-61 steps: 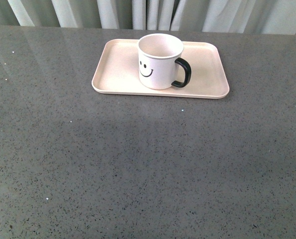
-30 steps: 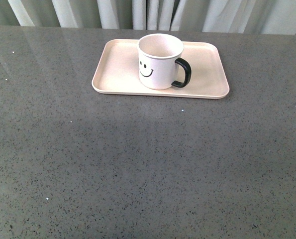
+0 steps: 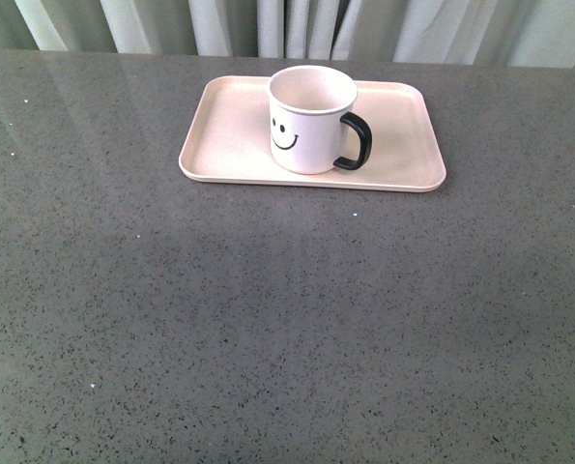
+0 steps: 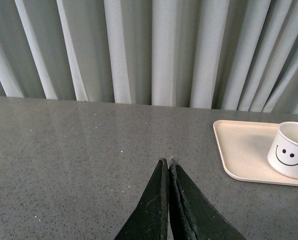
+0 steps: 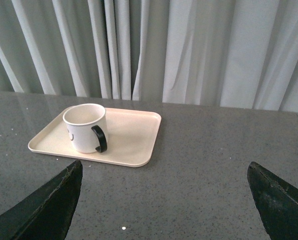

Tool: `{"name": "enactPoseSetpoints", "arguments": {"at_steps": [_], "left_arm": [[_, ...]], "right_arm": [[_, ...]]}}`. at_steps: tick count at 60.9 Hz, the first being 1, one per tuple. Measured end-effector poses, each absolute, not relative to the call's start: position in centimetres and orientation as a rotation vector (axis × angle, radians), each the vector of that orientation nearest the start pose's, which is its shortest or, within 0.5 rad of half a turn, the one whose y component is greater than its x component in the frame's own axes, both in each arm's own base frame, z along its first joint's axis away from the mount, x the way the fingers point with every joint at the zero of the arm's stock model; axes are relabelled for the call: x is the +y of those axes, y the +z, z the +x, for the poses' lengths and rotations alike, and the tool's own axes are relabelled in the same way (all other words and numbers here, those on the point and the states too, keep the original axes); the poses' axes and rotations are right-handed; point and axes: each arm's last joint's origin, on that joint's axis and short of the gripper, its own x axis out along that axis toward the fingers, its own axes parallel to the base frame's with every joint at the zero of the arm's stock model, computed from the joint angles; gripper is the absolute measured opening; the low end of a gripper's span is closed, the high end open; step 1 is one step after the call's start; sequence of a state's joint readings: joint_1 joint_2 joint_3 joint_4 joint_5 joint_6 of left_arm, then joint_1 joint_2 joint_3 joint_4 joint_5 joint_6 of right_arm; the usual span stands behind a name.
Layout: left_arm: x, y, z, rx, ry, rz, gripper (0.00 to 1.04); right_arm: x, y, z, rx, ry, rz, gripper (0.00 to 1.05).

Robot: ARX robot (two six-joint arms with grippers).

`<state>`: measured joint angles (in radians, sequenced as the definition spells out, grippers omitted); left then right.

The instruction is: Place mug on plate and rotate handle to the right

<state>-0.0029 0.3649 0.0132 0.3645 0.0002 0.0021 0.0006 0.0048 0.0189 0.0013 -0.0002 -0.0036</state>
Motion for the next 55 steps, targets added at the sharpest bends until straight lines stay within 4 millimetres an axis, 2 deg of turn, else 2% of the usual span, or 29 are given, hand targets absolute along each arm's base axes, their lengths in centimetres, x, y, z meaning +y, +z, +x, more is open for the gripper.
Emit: {"name": "enactPoseSetpoints", "arguments": {"at_steps": [55], "left_arm": [[0.0,16.7,9.8,0.003,-0.003,0.002,0.01]], "right_arm": [[0.0,17.0,9.7,-0.015,0.001,-0.003,0.96]]}}
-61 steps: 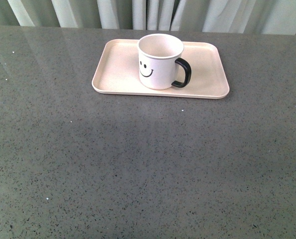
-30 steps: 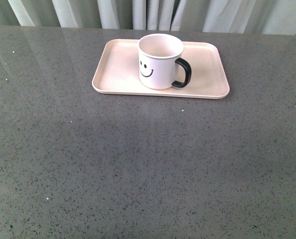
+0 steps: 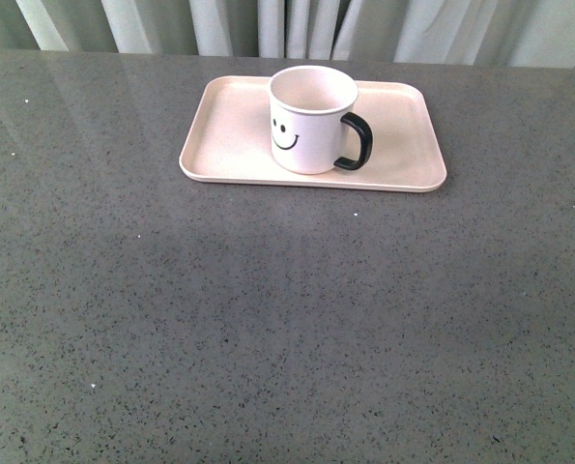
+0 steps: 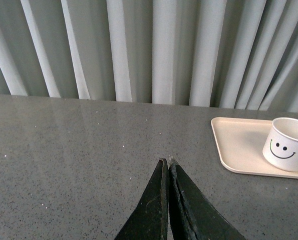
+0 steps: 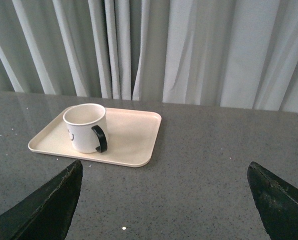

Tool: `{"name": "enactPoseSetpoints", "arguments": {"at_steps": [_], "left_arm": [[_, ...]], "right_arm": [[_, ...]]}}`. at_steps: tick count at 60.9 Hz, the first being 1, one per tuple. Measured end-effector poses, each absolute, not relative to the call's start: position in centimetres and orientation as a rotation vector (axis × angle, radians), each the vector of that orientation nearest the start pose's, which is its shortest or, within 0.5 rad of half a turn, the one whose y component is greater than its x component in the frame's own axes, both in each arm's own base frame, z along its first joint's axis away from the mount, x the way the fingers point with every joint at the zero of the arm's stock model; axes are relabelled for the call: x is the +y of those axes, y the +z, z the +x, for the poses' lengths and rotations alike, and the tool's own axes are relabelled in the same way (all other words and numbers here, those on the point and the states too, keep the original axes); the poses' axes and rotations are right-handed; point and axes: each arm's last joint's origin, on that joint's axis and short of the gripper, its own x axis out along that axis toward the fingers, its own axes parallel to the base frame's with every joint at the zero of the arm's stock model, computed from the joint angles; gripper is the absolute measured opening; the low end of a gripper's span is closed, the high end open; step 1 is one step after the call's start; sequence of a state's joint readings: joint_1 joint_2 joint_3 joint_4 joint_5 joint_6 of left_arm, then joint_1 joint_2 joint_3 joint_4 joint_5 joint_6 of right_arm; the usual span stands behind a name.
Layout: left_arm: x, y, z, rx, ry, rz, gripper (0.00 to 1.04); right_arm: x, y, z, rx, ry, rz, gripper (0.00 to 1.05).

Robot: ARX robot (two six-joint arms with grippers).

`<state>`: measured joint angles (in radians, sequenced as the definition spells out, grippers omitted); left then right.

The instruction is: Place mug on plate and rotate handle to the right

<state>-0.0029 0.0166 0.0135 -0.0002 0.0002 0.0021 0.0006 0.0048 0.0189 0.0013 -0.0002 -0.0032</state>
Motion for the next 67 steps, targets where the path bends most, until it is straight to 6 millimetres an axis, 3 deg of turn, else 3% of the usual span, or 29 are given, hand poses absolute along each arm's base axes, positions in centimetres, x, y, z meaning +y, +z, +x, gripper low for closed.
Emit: {"name": "enactPoseSetpoints", "arguments": {"at_steps": [9,16,39,42,45,48,56,60,67], "left_arm": [[0.0,16.7,9.8,0.003,-0.003,0.002,0.01],[0.0,16.7,9.8,0.003,-0.003,0.002,0.28],[0.0,16.7,9.8,0.002,-0.003,0.002,0.91],[0.0,16.7,9.8,0.002,-0.001,0.003,0.97],[0.0,16.7,9.8,0.002,-0.003,0.002,0.96],[0.0,16.7,9.8,0.002,-0.003,0.002,0.95],[0.0,16.7,9.8,0.002,-0.002,0.002,0.96],[0.0,16.7,9.8,0.002,-0.003,0.002,0.96],[0.0,16.7,9.8,0.002,-0.003,0.002,0.96]], "right_arm": [[0.0,17.0,9.7,-0.015,0.000,-0.003,0.96],[0.0,17.0,9.7,-0.015,0.001,-0.004,0.96],[0.0,17.0,9.7,-0.012,0.006,-0.004,0.96],[0.0,16.9,9.8,0.170,0.128,-0.082,0.96],[-0.2,17.3,10.0,0.354,0.232,-0.112,0.96],[-0.4,18.0,11.0,0.481,0.345,-0.159,0.96],[-1.1,21.0,15.2,0.492,0.406,-0.229,0.96],[-1.5,22.2,17.9,0.506,0.405,-0.229,0.96],[-1.4,23.0,24.3,0.584,0.372,-0.203,0.96]]}}
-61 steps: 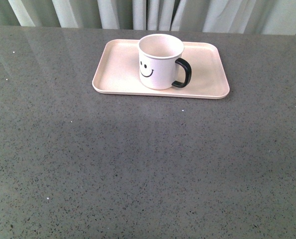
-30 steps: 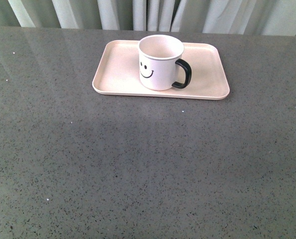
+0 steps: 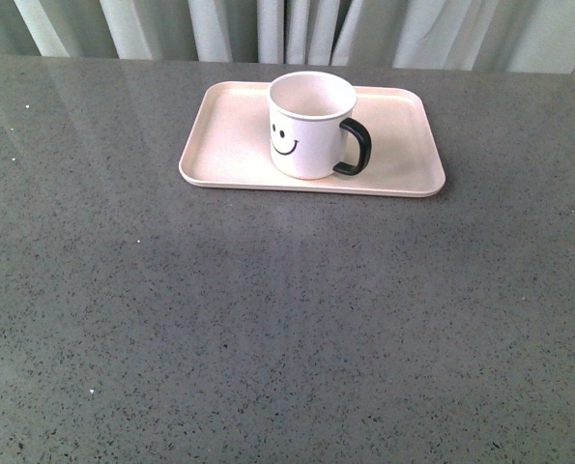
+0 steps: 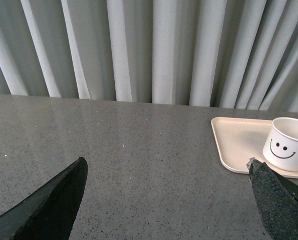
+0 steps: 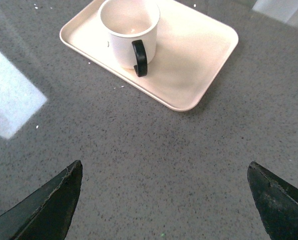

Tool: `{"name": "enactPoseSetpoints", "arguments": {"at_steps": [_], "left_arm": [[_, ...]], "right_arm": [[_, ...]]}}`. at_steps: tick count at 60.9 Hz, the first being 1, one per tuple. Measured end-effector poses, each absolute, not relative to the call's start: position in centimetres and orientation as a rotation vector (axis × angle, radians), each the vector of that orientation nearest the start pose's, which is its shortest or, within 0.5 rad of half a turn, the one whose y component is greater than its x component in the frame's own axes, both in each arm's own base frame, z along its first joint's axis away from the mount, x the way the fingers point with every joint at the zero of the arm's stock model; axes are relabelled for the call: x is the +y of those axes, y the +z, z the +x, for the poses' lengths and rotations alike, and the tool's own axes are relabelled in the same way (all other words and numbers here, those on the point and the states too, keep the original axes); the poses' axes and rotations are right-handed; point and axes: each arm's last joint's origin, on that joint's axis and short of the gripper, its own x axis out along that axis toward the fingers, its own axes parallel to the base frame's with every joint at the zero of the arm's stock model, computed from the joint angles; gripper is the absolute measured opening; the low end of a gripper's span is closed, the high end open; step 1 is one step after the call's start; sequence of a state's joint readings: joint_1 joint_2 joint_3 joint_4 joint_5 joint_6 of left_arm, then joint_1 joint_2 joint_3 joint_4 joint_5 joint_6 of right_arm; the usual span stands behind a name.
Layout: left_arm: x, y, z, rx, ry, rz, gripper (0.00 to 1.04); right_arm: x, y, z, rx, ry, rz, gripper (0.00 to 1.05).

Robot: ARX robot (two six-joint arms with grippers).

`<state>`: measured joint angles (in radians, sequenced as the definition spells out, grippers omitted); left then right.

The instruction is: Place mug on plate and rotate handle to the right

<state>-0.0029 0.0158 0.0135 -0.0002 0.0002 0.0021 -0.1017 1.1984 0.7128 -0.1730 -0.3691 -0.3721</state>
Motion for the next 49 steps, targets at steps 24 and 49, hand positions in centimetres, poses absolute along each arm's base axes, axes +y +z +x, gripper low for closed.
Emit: {"name": "enactPoseSetpoints", "arguments": {"at_steps": [24,49], "left_arm": [[0.0,16.7,9.8,0.002,-0.003,0.002,0.96],[0.0,16.7,9.8,0.002,-0.003,0.002,0.96]], "right_arm": [[3.6,23.0,42.2,0.806,0.262,-0.069,0.96],[8.8,21.2,49.5,0.907,0.206,-0.001,0.96]]}}
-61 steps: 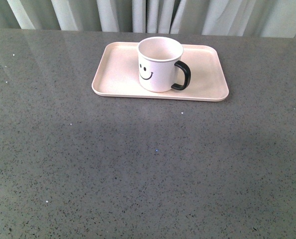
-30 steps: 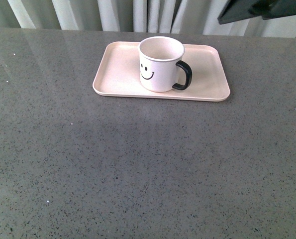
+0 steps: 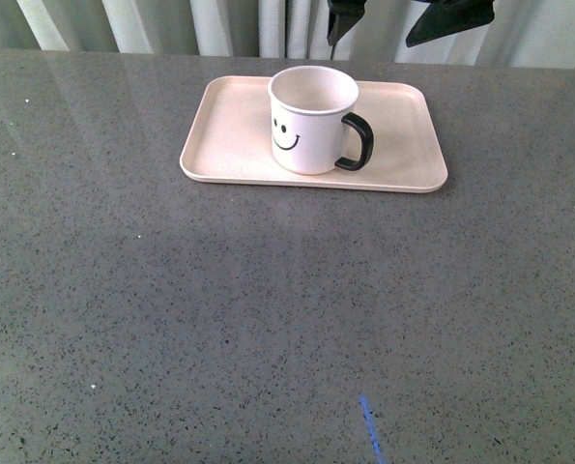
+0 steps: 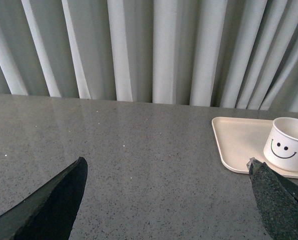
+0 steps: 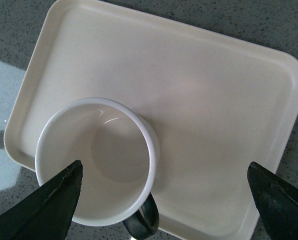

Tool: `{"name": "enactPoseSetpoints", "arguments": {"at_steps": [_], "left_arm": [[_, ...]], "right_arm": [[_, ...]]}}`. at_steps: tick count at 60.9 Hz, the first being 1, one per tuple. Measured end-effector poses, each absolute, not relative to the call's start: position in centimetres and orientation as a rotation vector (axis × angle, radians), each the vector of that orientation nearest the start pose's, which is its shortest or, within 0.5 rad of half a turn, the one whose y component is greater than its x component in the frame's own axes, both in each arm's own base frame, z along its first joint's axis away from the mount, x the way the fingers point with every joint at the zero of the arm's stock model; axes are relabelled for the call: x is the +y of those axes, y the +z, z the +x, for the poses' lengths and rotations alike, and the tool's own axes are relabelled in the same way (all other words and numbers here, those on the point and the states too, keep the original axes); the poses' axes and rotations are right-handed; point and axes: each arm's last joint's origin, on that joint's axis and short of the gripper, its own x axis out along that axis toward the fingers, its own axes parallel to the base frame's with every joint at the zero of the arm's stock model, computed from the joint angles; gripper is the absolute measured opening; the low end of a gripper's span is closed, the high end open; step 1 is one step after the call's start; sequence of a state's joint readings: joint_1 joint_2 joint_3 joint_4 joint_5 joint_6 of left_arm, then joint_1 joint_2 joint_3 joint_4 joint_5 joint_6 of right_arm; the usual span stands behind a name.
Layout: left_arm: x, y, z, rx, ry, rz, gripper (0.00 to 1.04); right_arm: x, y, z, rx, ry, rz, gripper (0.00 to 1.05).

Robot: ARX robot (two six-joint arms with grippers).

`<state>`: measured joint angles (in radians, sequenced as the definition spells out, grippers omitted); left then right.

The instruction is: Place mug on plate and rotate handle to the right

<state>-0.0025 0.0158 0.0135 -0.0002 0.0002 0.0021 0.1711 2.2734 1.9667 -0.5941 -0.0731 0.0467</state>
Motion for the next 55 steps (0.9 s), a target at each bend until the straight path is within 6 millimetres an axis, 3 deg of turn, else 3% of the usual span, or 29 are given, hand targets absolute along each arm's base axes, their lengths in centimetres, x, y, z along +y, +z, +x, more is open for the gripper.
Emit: {"name": "enactPoseSetpoints", "arguments": {"at_steps": [16,55], "left_arm": [[0.0,16.7,9.8,0.002,-0.003,0.002,0.96],[0.0,16.7,9.8,0.002,-0.003,0.002,0.96]], "right_arm": [[9.8,19.5,49.6,0.949,0.178,0.015,0.96],[11.1,17.7,49.3,0.986,0.156,0.036,0.96]]}}
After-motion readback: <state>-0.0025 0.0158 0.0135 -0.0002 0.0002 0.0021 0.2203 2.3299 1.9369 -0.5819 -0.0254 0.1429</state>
